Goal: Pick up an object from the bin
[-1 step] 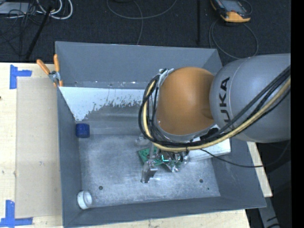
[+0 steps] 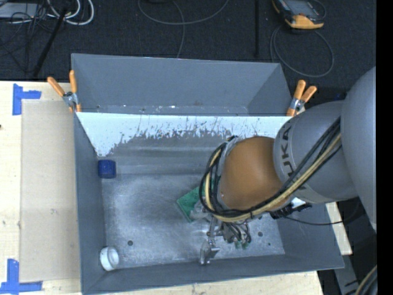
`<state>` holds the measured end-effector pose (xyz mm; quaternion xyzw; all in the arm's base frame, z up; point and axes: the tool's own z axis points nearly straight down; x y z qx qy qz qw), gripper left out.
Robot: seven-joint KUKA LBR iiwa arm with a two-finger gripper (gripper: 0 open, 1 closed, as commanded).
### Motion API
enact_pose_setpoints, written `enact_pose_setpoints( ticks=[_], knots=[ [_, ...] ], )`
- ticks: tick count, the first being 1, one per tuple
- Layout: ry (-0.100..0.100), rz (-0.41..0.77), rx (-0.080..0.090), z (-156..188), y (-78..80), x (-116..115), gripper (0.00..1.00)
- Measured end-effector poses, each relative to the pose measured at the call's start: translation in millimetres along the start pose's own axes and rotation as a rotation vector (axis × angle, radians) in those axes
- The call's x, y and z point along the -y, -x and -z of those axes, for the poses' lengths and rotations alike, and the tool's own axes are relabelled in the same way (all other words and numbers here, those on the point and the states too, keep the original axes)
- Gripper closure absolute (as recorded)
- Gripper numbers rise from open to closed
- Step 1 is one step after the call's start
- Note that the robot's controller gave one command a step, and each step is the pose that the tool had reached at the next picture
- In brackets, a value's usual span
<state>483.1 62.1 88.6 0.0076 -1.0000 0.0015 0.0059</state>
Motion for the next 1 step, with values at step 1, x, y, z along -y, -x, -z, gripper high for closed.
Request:
enact_pose_setpoints(
  ticks=[1],
  knots=[
    [-0.001, 0.092, 0.035, -12.4, -3.9, -49.4, 0.0]
  ],
)
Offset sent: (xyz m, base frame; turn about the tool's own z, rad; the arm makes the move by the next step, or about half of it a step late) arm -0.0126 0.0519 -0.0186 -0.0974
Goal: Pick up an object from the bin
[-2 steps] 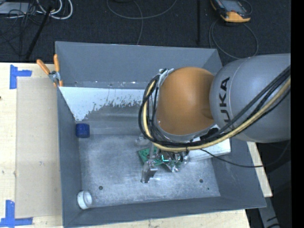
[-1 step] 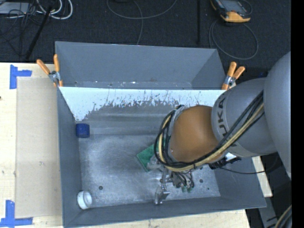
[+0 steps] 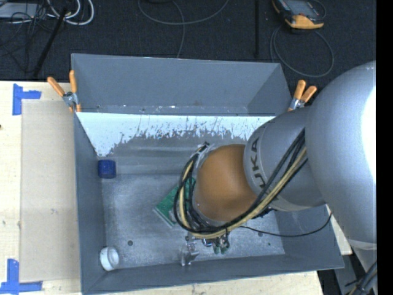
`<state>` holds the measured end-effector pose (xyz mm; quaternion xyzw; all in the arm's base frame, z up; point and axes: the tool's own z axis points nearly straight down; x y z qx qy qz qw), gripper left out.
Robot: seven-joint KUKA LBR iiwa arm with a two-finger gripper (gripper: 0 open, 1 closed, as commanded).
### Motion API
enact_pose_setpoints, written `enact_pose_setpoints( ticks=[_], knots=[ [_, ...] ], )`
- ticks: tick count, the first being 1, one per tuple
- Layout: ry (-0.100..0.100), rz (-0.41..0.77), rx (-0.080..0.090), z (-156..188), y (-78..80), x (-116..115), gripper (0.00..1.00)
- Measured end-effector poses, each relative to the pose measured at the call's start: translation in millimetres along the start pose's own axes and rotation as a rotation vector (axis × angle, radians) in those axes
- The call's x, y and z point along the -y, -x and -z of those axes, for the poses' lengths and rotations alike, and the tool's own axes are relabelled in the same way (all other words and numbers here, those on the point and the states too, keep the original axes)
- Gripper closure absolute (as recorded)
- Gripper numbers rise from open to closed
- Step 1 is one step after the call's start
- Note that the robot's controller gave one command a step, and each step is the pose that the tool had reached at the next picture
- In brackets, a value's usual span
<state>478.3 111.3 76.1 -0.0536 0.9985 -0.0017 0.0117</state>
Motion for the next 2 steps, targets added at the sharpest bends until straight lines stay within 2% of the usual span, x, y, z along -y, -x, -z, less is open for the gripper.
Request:
enact_pose_setpoints(
  ticks=[1, 2],
  knots=[
    [0.002, -0.436, -0.011, -1.4, 20.4, -73.5, 0.0],
    [0.006, -0.457, -0.007, -1.6, 28.3, 54.7, 0.0]
  ],
)
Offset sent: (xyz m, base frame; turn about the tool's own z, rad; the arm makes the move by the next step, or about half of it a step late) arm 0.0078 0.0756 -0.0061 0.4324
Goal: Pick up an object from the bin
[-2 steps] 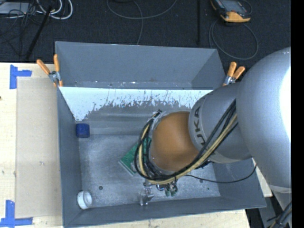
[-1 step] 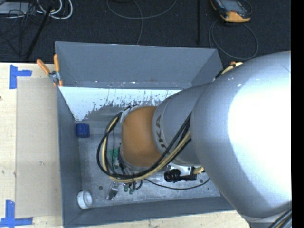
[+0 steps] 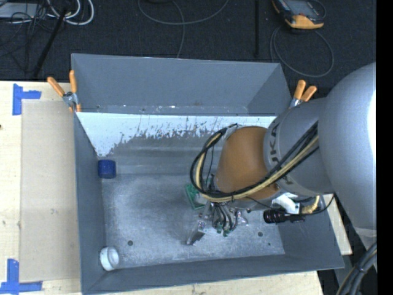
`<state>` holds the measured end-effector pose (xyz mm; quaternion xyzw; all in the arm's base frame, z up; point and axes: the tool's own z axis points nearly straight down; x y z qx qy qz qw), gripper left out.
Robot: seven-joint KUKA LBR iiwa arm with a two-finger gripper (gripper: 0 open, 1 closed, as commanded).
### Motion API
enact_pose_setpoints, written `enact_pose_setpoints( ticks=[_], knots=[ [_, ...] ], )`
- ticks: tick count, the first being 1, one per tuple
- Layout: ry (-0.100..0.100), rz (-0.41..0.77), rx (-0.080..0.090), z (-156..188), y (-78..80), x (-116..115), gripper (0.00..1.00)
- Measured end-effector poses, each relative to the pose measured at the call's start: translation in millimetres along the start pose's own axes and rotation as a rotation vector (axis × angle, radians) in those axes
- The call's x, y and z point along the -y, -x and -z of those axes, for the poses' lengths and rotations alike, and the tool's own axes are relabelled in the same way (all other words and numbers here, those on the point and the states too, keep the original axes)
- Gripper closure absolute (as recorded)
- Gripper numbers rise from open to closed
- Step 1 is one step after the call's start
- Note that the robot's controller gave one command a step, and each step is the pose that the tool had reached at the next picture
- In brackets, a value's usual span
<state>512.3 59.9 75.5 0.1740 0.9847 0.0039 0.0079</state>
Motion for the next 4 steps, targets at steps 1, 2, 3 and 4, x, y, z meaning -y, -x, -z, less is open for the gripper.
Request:
enact_pose_setpoints(
  ticks=[1, 2, 3, 4],
  knots=[
    [-0.003, 0.019, -0.013, -0.8, 36.4, 114.7, 0.0],
    [-0.002, 0.089, -0.018, -1.1, 52.4, 157.1, 0.0],
    [-0.008, 0.271, 0.012, 1.1, 31.1, 160.0, 0.0],
    [-0.005, 0.269, 0.028, 4.8, 35.6, 158.3, 1.0]
  ],
)
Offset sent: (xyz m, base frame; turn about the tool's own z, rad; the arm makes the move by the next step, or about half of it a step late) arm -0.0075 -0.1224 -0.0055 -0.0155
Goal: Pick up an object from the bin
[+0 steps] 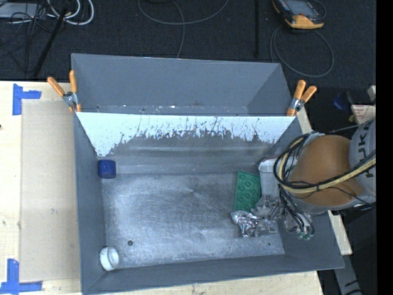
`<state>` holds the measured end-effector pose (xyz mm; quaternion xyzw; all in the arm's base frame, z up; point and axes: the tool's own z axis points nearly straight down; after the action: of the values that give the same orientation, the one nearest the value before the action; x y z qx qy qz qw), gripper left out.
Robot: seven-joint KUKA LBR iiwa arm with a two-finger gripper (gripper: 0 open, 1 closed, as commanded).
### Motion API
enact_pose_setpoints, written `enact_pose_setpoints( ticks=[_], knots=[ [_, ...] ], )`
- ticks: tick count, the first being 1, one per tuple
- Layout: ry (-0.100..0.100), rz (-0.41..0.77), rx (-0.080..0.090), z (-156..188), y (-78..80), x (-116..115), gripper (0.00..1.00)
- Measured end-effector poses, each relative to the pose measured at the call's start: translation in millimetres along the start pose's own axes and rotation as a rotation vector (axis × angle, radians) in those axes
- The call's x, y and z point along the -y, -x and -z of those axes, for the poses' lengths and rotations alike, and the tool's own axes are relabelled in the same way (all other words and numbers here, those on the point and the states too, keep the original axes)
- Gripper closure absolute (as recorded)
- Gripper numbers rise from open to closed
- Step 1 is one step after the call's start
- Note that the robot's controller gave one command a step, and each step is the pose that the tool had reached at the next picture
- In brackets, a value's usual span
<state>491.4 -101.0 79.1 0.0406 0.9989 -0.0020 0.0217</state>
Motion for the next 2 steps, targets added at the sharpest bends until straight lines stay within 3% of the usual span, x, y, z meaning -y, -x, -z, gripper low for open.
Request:
enact_pose_setpoints(
  ticks=[1, 2],
  knots=[
    [0.002, 0.009, -0.035, 153.3, 17.3, -10.5, 1.0],
    [0.004, 0.055, -0.048, 150.1, -8.6, 6.7, 1.0]
  ],
)
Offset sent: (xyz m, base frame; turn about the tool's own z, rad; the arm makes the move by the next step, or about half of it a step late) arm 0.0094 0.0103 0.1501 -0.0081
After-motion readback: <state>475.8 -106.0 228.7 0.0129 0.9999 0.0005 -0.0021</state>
